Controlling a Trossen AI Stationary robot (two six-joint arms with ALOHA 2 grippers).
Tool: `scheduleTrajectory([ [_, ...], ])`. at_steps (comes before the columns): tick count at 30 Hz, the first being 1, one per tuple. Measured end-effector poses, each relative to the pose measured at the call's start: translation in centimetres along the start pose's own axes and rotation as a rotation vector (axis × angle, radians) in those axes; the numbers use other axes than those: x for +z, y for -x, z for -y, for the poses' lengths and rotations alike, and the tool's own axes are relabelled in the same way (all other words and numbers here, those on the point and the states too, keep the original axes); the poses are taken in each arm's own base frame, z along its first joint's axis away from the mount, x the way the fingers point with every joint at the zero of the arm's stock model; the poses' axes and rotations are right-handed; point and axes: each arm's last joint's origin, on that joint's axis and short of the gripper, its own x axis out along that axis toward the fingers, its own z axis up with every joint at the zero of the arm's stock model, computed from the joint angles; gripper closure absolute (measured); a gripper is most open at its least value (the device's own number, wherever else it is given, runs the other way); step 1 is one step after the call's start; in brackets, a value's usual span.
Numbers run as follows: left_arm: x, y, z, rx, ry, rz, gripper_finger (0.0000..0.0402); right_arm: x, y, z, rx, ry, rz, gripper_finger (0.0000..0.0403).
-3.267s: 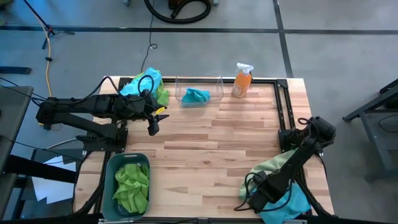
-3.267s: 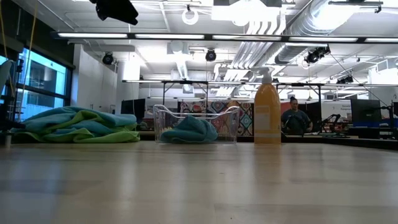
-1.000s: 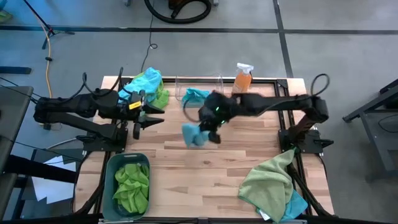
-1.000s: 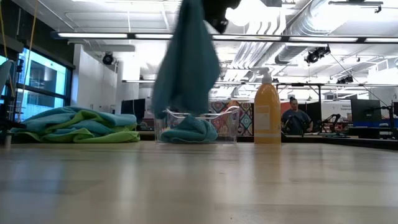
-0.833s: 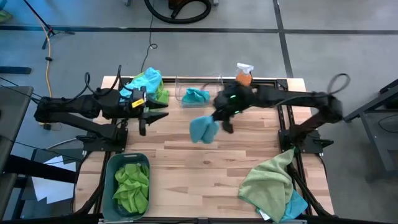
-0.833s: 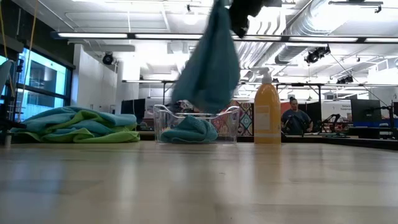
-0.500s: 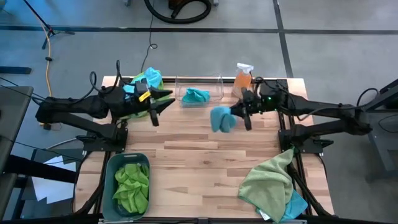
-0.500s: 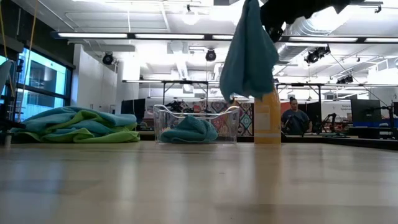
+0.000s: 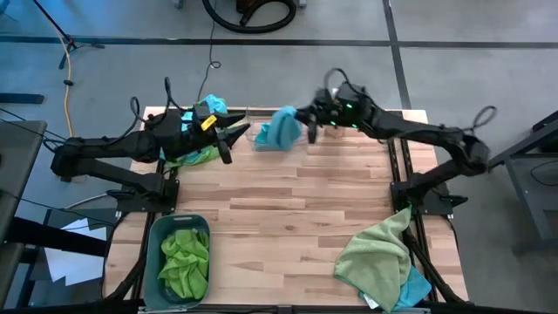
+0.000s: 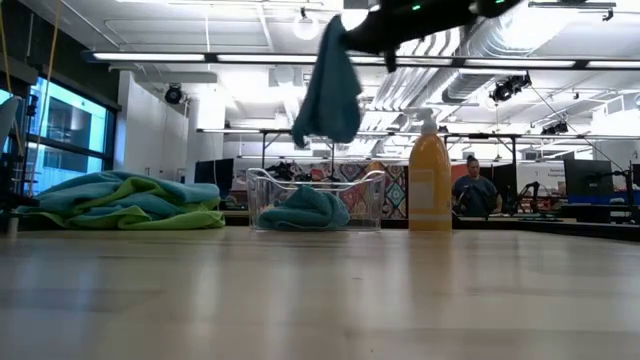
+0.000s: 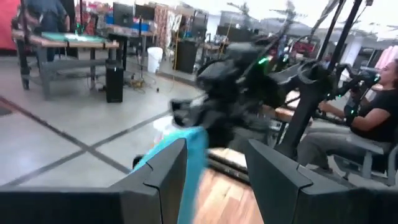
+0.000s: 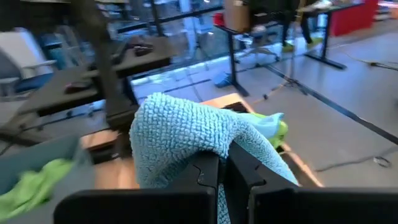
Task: Sort microfiber towel by color & place in baskets
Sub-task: Put the blue microfiber towel into the transparent bin
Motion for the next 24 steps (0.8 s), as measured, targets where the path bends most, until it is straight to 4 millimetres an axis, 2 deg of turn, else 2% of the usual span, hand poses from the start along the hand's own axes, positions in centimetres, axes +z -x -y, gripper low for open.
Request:
scheduleTrajectory([
  [3, 0.3, 0.5, -0.2, -0.003, -0.03, 0.012, 0.0248, 0.6, -2.5, 1.2, -0.082, -0.026, -0.01, 0.0403],
  [8, 1.0, 1.3, -0.4, -0.008, -0.026, 0.048, 0.0248, -0.4, -6.0, 3.4, -0.279, -0.09, -0.149, 0.0403],
  [13, 1.6, 2.3, -0.7, -0.036, -0.038, 0.063, 0.0248, -3.1, -8.6, 4.6, -0.358, -0.215, -0.346, 0.0403],
  [18, 2.3, 3.5, -1.1, -0.041, -0.084, 0.096, 0.0248, -5.6, -10.7, 5.9, -0.447, -0.412, -0.433, 0.0403],
  [24, 3.1, 4.9, -1.6, -0.075, -0.08, 0.135, 0.0248, -5.1, -12.8, 7.3, -0.517, -0.531, -0.505, 0.0403],
])
